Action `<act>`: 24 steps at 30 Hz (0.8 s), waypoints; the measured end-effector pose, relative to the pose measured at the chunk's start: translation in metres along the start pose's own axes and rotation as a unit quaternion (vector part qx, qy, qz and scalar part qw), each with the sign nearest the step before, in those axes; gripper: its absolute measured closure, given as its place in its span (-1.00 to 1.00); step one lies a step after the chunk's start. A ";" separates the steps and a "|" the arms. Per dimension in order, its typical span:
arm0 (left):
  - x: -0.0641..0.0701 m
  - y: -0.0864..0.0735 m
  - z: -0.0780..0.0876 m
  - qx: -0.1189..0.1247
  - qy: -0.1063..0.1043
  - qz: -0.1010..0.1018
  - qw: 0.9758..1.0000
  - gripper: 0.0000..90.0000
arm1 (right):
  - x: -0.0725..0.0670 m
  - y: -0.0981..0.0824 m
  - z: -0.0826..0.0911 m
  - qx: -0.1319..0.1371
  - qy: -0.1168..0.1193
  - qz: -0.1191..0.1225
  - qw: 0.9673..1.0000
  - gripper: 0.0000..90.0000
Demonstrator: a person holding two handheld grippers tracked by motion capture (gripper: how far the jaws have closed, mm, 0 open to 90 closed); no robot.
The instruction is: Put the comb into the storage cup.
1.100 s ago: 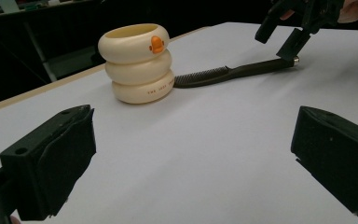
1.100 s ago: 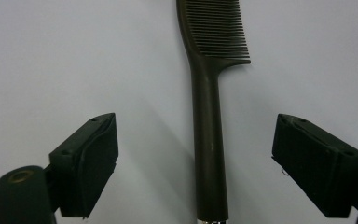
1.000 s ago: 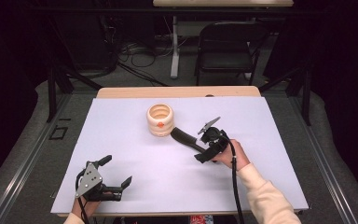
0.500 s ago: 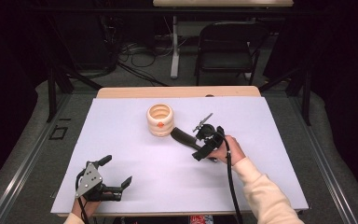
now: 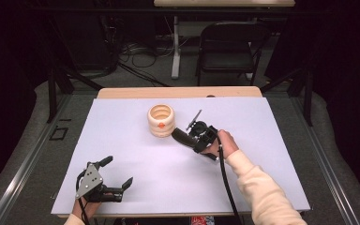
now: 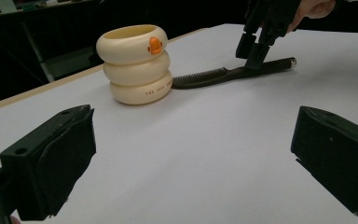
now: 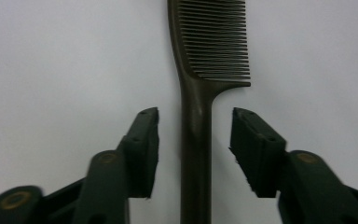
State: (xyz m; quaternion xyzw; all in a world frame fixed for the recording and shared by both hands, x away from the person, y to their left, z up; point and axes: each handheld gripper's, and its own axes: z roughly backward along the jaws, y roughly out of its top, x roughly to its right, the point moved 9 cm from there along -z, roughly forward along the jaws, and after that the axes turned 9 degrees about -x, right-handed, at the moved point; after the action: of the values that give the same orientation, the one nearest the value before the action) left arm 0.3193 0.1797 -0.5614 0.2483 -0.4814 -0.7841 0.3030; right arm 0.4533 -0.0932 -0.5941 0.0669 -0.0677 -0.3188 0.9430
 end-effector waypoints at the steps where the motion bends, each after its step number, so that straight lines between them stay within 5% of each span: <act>1: 0.000 0.000 0.000 0.000 0.000 0.000 1.000 -1.00 | -0.001 0.000 -0.001 -0.005 0.001 0.000 1.000 0.25; 13: 0.000 0.000 0.000 -0.002 -0.003 -0.002 1.000 -1.00 | 0.000 0.001 -0.015 -0.046 -0.007 0.002 0.999 0.44; 24: 0.000 -0.001 0.000 -0.003 -0.002 -0.002 1.000 -1.00 | 0.001 0.000 -0.022 -0.050 -0.002 -0.031 0.998 0.59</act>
State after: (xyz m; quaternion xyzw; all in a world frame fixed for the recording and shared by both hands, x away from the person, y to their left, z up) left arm 0.3191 0.1795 -0.5621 0.2462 -0.4791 -0.7868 0.3012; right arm 0.4577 -0.0920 -0.6152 0.0211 -0.0519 -0.3512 0.9346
